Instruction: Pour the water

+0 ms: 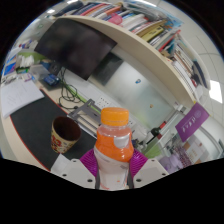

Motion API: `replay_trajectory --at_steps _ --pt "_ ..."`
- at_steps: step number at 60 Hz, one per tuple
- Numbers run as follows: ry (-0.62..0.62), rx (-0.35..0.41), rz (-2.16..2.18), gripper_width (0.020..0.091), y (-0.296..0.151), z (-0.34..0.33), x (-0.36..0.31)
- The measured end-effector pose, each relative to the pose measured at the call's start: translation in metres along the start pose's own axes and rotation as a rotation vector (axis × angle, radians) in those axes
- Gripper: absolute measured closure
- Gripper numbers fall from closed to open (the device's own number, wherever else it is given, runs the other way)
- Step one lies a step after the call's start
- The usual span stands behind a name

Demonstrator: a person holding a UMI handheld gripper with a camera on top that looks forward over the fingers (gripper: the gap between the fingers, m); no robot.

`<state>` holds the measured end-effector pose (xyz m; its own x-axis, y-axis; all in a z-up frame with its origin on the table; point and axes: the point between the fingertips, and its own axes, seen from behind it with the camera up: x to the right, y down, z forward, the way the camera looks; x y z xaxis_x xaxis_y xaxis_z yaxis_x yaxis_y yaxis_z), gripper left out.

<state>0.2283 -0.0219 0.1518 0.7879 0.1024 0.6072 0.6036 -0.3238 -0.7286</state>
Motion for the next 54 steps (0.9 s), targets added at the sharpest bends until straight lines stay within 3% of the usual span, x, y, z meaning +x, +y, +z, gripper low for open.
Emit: replay_trajectory --at_steps 9,24,37,42,54 --pt "-0.011 -0.046 -0.457 0.0726 -0.004 0.033 0.008" --pt "0.003 -0.029 -0.97 0.0727 -0.025 0.063 0.002" --pt "0.033 -0.04 -1.288 0.0716 -0.037 0.079 0.0" --pt "0.042 0.004 -1.378 0.0716 -0.046 0.082 -0.008" --pt "0.005 -0.021 -1.407 0.0714 -0.038 0.082 -0.019"
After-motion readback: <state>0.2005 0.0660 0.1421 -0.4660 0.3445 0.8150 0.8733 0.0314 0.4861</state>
